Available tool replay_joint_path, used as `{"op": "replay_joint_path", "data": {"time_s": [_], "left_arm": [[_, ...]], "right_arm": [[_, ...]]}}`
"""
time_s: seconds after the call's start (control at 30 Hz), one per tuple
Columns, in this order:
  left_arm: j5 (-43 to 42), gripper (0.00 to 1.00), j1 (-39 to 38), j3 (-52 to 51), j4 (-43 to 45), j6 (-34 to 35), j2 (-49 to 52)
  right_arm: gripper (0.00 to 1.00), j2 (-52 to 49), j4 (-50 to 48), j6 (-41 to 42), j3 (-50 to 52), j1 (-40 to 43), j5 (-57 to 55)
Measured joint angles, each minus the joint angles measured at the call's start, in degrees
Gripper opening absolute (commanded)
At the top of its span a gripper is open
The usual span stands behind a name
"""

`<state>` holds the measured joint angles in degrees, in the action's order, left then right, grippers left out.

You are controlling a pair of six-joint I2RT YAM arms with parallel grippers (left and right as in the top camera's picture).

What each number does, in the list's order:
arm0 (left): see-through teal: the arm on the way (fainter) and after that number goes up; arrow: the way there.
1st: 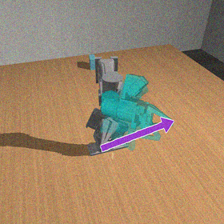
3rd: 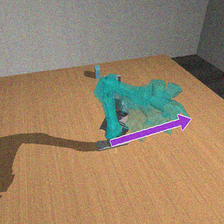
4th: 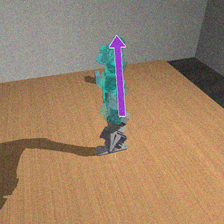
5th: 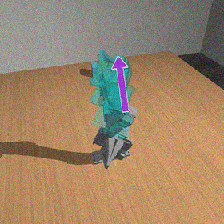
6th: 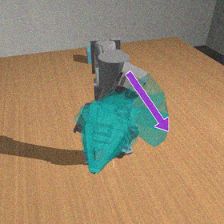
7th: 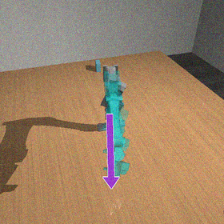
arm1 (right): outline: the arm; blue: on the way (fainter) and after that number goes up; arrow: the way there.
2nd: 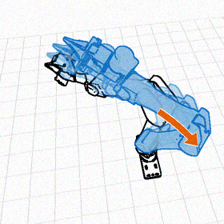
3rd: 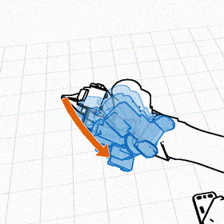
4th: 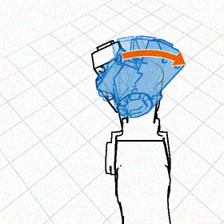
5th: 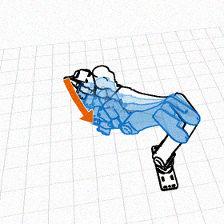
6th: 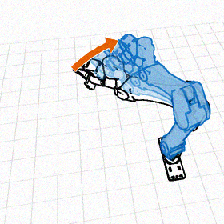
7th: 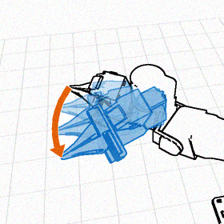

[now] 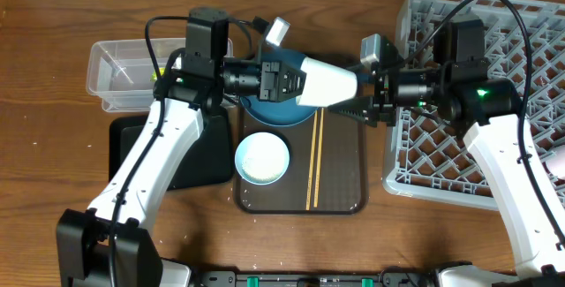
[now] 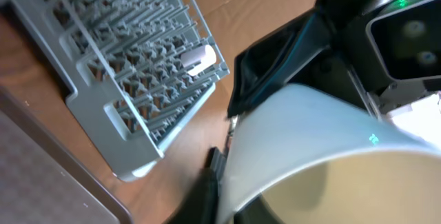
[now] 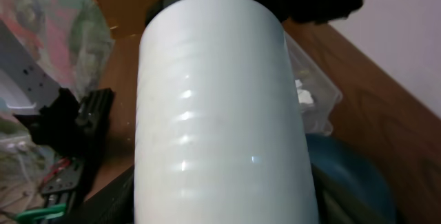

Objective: Sort waste into correct bins and load items into the dishwasher rack
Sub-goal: 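Hand the white cup from the left gripper to the right gripper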

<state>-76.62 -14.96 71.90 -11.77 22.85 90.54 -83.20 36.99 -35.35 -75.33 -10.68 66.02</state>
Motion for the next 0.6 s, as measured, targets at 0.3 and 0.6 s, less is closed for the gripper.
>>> {"op": "replay_joint_path", "data": {"time_s": [0.3,0.6], "left_arm": [[15.41,0.49,-0.15,0.02,-10.45,-1.16,0.00],[51.71,0.55,0.85,-0.20,-25.77,-4.96,-2.27]], "right_arm": [[0.20,0.00,0.42,8.66,0.00,2.51,-11.69],[0.02,0.48,12.87,23.61,-2.67,15.80,-45.09]]}}
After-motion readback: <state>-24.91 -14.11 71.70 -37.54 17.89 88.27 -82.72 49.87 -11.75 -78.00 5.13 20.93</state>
